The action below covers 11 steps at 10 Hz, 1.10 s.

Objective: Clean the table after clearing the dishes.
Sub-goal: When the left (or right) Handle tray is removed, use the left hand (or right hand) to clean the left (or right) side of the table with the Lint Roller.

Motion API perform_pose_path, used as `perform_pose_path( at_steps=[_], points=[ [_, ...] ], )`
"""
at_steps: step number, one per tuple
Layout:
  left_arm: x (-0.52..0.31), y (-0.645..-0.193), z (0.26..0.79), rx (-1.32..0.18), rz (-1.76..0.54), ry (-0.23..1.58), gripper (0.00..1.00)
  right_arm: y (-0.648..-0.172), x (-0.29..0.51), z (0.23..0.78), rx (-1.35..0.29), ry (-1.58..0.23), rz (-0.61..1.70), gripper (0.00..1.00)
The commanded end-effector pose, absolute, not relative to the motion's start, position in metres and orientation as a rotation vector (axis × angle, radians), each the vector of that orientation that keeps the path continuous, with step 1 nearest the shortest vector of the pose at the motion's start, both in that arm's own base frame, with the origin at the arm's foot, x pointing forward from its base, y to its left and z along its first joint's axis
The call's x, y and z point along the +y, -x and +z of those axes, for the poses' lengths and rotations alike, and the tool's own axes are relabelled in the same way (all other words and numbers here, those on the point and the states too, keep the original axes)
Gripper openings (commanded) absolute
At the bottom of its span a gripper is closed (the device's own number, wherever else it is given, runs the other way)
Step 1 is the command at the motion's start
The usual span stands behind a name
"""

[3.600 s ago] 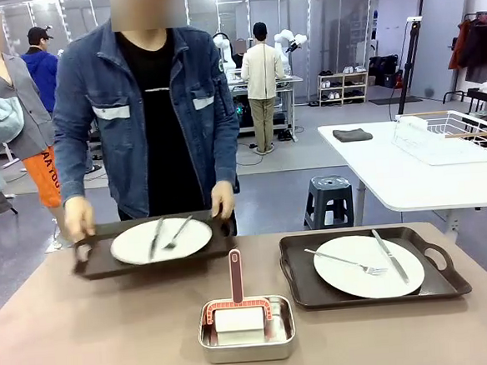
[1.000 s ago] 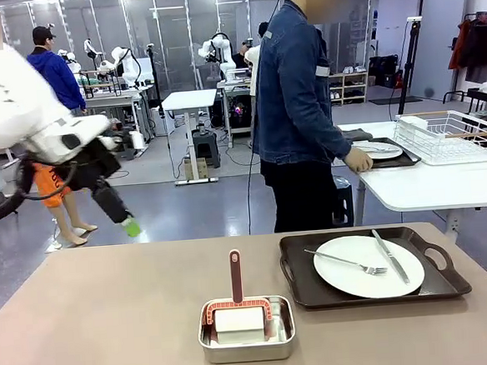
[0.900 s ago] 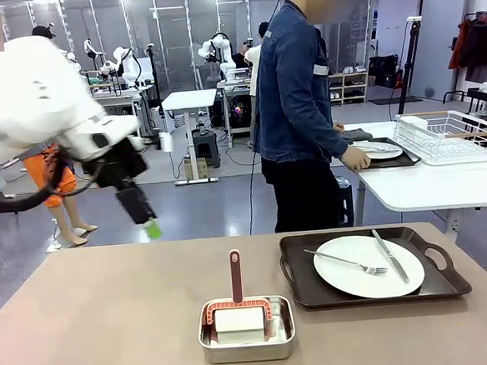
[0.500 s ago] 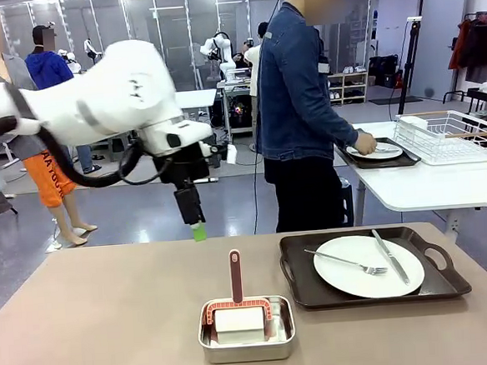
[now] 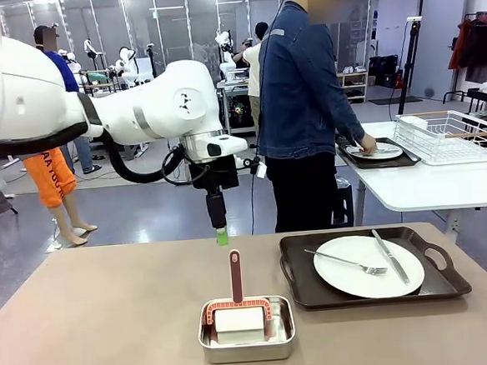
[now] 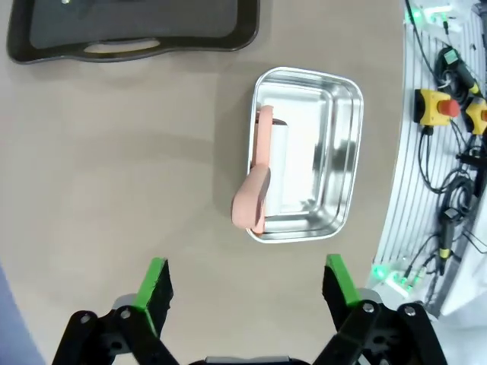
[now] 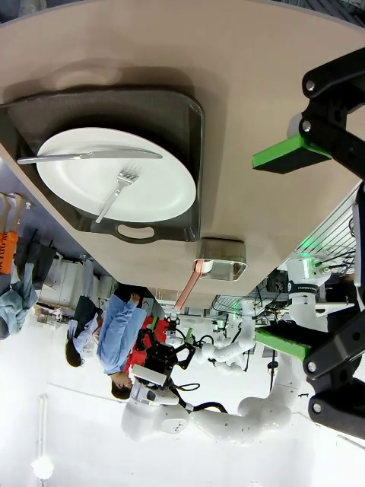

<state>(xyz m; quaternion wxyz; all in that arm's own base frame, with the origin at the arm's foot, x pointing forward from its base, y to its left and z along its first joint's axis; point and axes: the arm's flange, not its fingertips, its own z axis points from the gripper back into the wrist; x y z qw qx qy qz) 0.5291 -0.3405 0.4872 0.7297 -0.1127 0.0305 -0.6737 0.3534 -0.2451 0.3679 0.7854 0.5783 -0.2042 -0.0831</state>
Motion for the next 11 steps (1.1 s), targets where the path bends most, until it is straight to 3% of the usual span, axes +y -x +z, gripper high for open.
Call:
perform_pose_path(
  at_steps=[1, 11],
  points=[
    [-0.342, -0.533, 0.481, 0.095, -1.508, 0.229, 1.0, -0.352, -0.245, 0.372, -0.443, -1.258, -0.181, 1.0],
    [-0.355, -0.508, 0.417, 0.174, -1.573, 0.327, 1.0, -0.352, -0.245, 0.372, -0.443, -1.258, -0.181, 1.0]
  ],
)
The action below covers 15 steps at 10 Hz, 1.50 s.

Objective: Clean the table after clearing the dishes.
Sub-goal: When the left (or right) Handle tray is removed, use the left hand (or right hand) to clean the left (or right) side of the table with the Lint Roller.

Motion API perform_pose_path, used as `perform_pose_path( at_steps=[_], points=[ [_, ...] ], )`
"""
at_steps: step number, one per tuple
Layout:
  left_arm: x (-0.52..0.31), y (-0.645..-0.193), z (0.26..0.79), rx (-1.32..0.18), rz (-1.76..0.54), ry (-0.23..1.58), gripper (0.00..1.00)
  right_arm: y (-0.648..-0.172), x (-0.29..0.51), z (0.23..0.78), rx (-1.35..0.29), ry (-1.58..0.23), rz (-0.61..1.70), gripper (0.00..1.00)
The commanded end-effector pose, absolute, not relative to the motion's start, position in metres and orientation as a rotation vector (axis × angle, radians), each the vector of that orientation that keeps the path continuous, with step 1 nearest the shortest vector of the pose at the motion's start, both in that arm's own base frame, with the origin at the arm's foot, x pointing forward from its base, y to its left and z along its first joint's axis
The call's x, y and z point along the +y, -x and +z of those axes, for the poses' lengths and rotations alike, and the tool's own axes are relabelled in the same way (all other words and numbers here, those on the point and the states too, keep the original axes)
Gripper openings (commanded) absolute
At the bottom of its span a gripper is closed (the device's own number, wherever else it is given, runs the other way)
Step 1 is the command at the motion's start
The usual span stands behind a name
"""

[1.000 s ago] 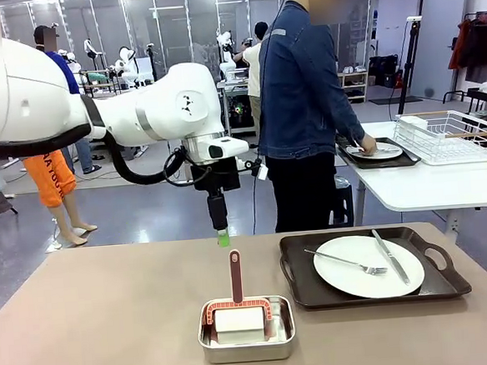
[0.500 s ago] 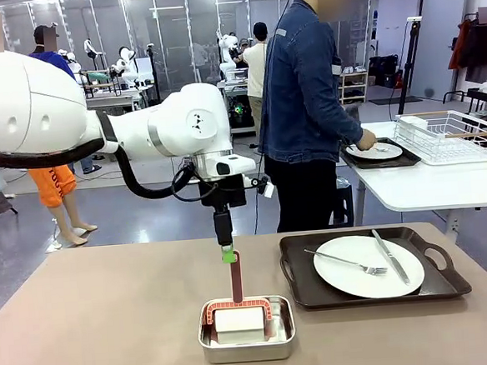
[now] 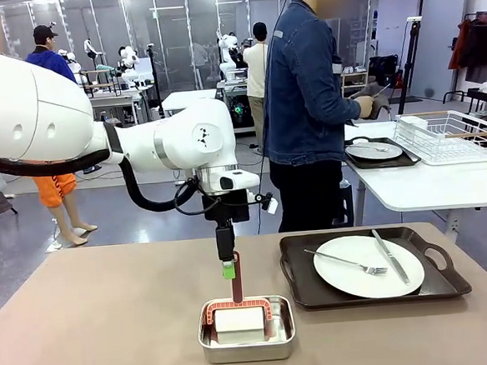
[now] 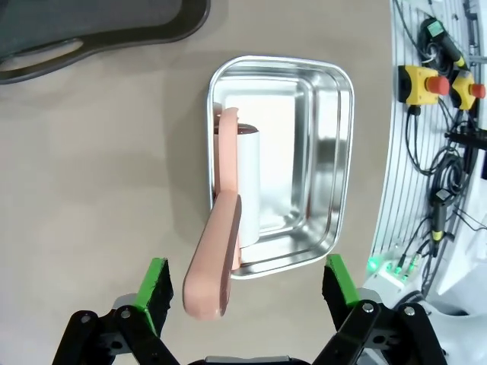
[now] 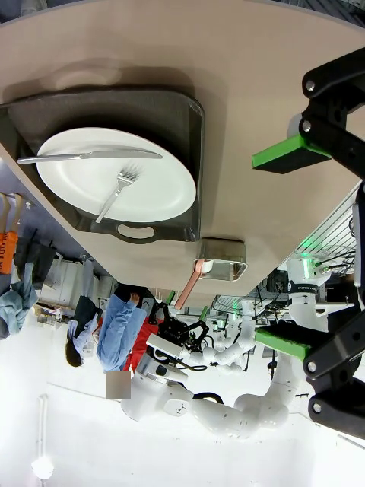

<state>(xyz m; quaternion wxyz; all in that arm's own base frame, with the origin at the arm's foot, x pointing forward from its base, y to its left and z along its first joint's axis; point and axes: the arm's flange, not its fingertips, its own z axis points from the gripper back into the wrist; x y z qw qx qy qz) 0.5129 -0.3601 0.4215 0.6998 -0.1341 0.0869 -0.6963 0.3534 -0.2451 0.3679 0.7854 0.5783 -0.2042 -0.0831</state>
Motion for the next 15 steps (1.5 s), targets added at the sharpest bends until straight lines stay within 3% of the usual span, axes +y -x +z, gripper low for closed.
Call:
perform_pose_path(
  at_steps=[1, 7, 9, 10, 11, 12, 14, 15],
  points=[
    [-0.357, -0.507, 0.414, 0.176, -1.589, 0.337, 1.0, -0.352, -0.245, 0.372, -0.443, -1.258, -0.181, 1.0],
    [-0.369, -0.513, 0.415, 0.172, -1.598, 0.346, 1.0, -0.352, -0.245, 0.372, -0.443, -1.258, -0.181, 1.0],
    [-0.373, -0.515, 0.417, 0.179, -1.59, 0.328, 0.92, -0.352, -0.245, 0.372, -0.443, -1.258, -0.181, 1.0],
    [-0.371, -0.515, 0.416, 0.191, -1.584, 0.32, 0.47, -0.352, -0.245, 0.372, -0.443, -1.258, -0.181, 1.0],
    [-0.37, -0.516, 0.414, 0.205, -1.568, 0.321, 0.32, -0.352, -0.245, 0.372, -0.443, -1.258, -0.181, 1.0],
    [-0.369, -0.516, 0.414, 0.213, -1.56, 0.33, 0.0, -0.352, -0.245, 0.372, -0.443, -1.258, -0.181, 1.0],
    [-0.37, -0.516, 0.413, 0.223, -1.559, 0.33, 0.0, -0.352, -0.245, 0.372, -0.443, -1.258, -0.181, 1.0],
    [-0.371, -0.515, 0.413, 0.232, -1.554, 0.328, 0.05, -0.352, -0.245, 0.372, -0.443, -1.258, -0.181, 1.0]
  ],
)
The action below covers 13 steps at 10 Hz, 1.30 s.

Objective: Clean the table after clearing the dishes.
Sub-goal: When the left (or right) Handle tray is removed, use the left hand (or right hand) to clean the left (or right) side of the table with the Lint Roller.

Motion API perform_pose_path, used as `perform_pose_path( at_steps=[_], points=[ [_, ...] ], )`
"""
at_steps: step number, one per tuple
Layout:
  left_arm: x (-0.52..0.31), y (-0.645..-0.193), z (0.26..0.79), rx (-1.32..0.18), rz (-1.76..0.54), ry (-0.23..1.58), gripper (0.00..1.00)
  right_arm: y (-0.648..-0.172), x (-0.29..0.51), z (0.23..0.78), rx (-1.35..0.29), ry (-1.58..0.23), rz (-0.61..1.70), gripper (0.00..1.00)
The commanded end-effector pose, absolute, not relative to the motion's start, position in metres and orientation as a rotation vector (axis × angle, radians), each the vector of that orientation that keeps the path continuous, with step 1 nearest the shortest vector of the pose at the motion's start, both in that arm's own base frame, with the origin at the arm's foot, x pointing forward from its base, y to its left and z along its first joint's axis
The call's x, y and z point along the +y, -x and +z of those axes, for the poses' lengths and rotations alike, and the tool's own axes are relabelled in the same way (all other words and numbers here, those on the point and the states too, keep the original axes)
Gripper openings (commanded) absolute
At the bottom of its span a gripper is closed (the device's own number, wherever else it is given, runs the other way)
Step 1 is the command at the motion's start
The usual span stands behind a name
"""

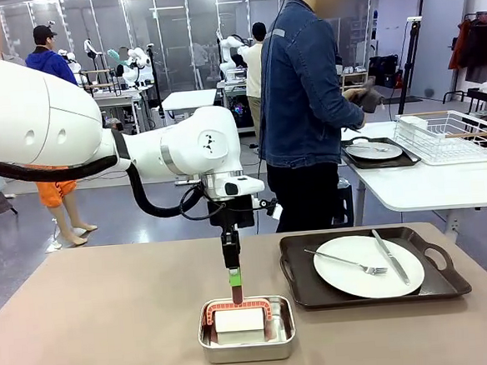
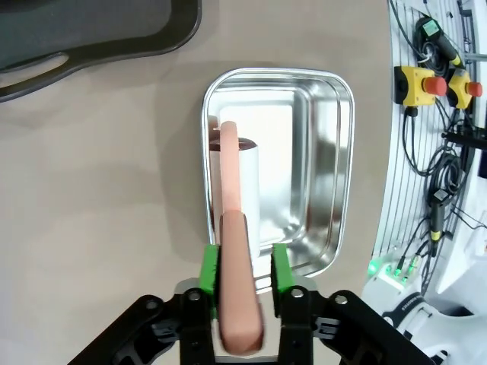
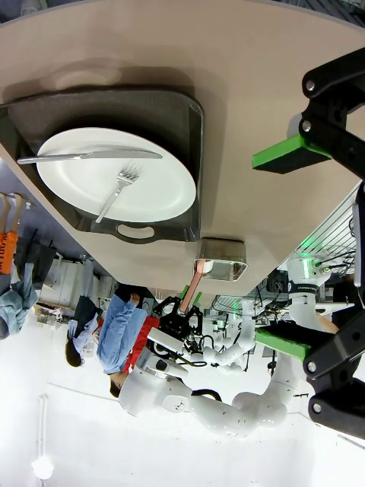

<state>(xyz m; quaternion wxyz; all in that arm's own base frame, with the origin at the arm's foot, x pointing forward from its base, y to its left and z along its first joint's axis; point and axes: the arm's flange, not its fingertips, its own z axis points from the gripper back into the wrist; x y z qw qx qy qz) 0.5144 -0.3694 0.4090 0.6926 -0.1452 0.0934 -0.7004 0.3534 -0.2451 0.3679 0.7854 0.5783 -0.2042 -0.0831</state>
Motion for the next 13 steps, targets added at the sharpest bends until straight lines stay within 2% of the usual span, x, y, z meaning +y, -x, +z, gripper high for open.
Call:
perform_pose_path(
  at_steps=[1, 5, 7, 10, 13],
  points=[
    [-0.37, -0.514, 0.415, 0.228, -1.554, 0.325, 0.0, -0.352, -0.245, 0.372, -0.443, -1.258, -0.181, 1.0],
    [-0.365, -0.51, 0.424, 0.225, -1.54, 0.326, 0.0, -0.352, -0.245, 0.372, -0.443, -1.258, -0.181, 1.0],
    [-0.367, -0.489, 0.465, 0.217, -1.505, 0.238, 0.02, -0.352, -0.245, 0.372, -0.443, -1.258, -0.181, 1.0],
    [-0.308, -0.473, 0.544, -0.032, -1.139, 0.225, 0.02, -0.352, -0.245, 0.372, -0.443, -1.258, -0.181, 1.0],
    [-0.193, -0.484, 0.552, -0.243, -0.524, 0.276, 0.02, -0.352, -0.245, 0.372, -0.443, -1.258, -0.181, 1.0]
  ],
)
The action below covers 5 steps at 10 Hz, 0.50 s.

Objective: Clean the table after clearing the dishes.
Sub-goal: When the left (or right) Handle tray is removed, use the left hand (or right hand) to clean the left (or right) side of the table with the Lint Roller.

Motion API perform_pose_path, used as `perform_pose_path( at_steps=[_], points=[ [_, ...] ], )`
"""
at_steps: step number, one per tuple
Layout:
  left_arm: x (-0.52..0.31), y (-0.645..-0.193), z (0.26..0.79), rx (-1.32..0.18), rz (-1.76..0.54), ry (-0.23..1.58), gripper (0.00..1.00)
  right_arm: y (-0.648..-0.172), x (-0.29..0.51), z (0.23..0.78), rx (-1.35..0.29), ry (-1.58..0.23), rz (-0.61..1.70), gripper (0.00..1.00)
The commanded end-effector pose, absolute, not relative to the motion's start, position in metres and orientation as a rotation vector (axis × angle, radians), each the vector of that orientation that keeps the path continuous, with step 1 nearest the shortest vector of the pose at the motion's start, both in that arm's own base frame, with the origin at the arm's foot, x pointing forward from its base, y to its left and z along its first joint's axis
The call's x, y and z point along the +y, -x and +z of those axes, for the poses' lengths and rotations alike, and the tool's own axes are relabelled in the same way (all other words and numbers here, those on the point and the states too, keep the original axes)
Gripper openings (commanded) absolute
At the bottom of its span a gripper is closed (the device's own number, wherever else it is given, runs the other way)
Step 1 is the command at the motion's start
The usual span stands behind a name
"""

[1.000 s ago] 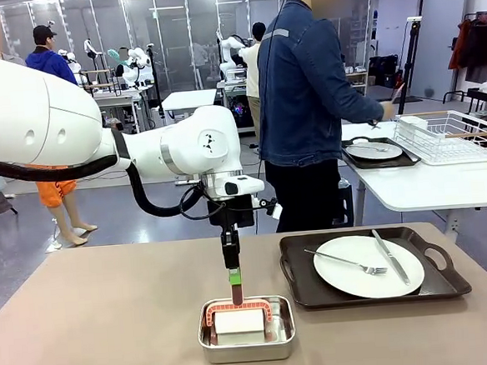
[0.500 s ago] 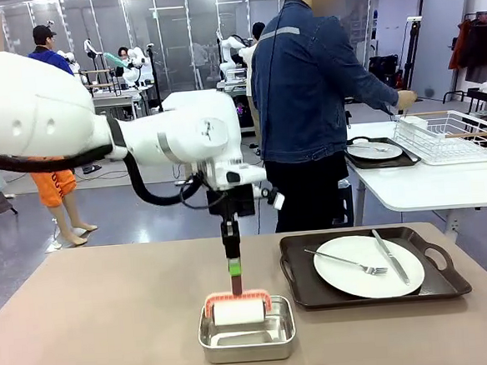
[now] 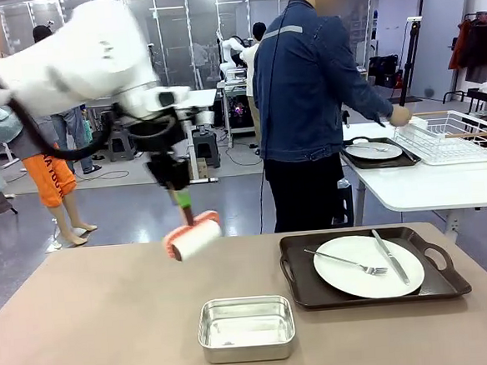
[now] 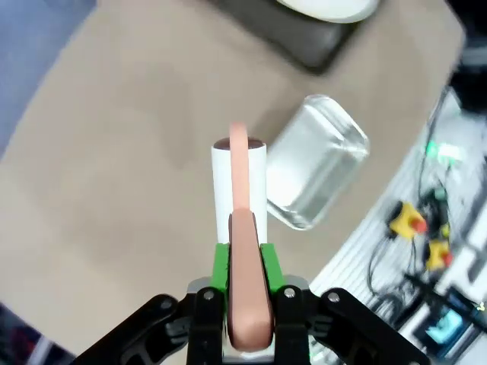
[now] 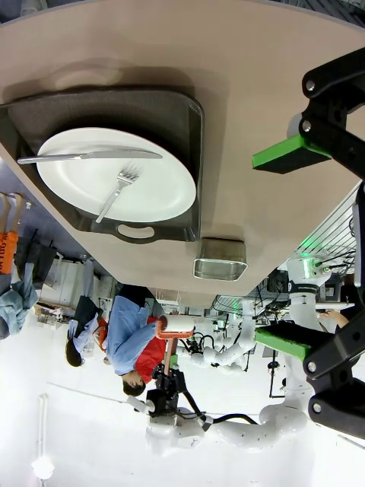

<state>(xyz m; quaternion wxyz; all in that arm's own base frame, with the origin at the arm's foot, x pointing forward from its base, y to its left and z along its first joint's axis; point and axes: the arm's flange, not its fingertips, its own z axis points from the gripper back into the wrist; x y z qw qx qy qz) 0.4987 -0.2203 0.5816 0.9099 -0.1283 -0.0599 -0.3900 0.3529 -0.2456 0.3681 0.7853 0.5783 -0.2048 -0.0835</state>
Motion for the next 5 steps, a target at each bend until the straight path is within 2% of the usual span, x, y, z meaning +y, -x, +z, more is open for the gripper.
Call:
perform_pose_path(
  at_steps=[1, 2, 3, 4, 5],
  points=[
    [-0.158, -0.491, 0.533, -0.267, -0.384, 0.353, 0.02, -0.352, -0.245, 0.372, -0.443, -1.258, -0.181, 1.0],
    [-0.139, -0.496, 0.516, -0.278, -0.276, 0.383, 0.02, -0.352, -0.245, 0.372, -0.443, -1.258, -0.181, 1.0],
    [-0.131, -0.5, 0.504, -0.267, -0.261, 0.438, 0.02, -0.352, -0.245, 0.372, -0.443, -1.258, -0.181, 1.0],
    [-0.134, -0.495, 0.507, -0.233, -0.333, 0.389, 0.02, -0.352, -0.245, 0.372, -0.443, -1.258, -0.181, 1.0],
    [-0.109, -0.512, 0.516, -0.194, -0.337, 0.38, 0.02, -0.352, -0.245, 0.372, -0.443, -1.258, -0.181, 1.0]
  ],
)
